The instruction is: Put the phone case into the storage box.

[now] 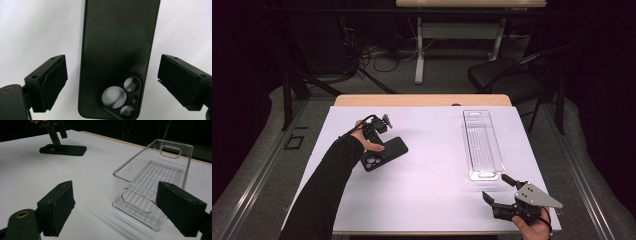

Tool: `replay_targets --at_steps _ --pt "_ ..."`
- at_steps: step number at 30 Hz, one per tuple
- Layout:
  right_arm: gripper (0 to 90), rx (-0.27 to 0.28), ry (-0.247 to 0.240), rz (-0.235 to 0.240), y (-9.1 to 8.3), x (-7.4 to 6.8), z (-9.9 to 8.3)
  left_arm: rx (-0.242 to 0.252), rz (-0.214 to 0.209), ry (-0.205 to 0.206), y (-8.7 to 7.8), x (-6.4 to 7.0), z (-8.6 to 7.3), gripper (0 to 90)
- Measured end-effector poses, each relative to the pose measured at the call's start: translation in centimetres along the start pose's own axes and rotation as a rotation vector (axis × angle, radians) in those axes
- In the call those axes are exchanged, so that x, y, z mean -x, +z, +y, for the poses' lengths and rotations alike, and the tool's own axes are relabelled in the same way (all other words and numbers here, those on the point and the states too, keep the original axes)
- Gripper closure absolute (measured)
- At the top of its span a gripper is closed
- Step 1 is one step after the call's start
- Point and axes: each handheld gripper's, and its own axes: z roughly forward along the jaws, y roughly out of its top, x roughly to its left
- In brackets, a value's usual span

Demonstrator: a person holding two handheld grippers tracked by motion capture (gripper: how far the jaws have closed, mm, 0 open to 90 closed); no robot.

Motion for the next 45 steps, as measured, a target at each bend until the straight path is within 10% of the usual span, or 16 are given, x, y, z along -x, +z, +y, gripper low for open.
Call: replay_targets --at_steps 45 --pt "14.4 -0.011 -0.007 0.006 0.0 0.0 -0.1 -0.091 -0.001 0.026 3.0 0.0 0.3 7.7"
